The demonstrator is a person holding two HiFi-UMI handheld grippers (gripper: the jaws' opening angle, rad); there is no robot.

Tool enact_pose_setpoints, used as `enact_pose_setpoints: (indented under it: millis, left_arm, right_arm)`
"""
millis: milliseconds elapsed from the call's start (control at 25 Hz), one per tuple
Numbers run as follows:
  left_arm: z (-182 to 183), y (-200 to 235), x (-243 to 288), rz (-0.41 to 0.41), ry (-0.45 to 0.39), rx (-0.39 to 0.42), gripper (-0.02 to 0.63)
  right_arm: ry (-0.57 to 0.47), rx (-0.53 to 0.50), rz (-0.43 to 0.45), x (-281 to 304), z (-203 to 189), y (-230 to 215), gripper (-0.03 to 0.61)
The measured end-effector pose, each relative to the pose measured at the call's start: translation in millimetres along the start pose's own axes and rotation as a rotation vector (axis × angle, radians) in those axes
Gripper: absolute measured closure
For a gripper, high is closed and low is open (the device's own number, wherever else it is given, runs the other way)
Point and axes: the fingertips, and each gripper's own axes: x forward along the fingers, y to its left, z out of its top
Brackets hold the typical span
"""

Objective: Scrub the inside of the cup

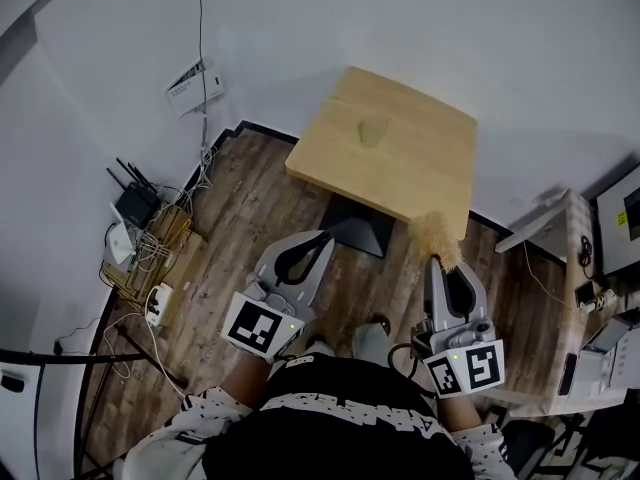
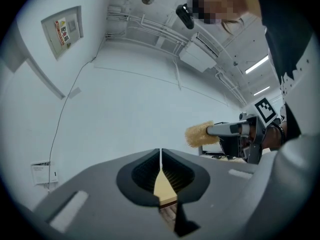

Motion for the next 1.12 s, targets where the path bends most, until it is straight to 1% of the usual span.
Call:
enact_pose_setpoints:
  millis: [160,280,440,520,640,720,840,1120]
  left_arm:
    - [4,3,13,-0.001,-0.022,0.028,0.600]
    - [3,7,18,0.012,0.011,0.043,0.597]
    - [0,32,24,0.079,0.008,0.069,0.594]
    - [1,45,31,0.097,0.015,0.072,0.592]
    - [5,64,48,0.111,-0.017,0.094,0.589]
    - [3,71,63,0.101,-0.010,0.103,0.589]
    - [-6,76,87,0.077,0.046,0.091,0.583]
    - [-21,94,137,0.057,0.072,0.083,0.566]
  right_arm:
    - [-0.009,0.011,-0.011,7,-1,-17,0.511]
    - [-0.017,0.021,-0.002,21,-2,-30,0.511]
    - [-0.028,0.055,0.041,52,-6,-41,0.511]
    - [-0.035,0.056,0.062,71,-6,-45,0.511]
    - [-0.044,0.063,0.080,98,-7,-54,0.511]
    - [-0.041,0.070,0.079,113,-10,-64,0.511]
    - [-0.032,0.075,0.072,132,-15,-81,0.511]
    - [-0.017,0.088,0.050,171,-28,-125,0.511]
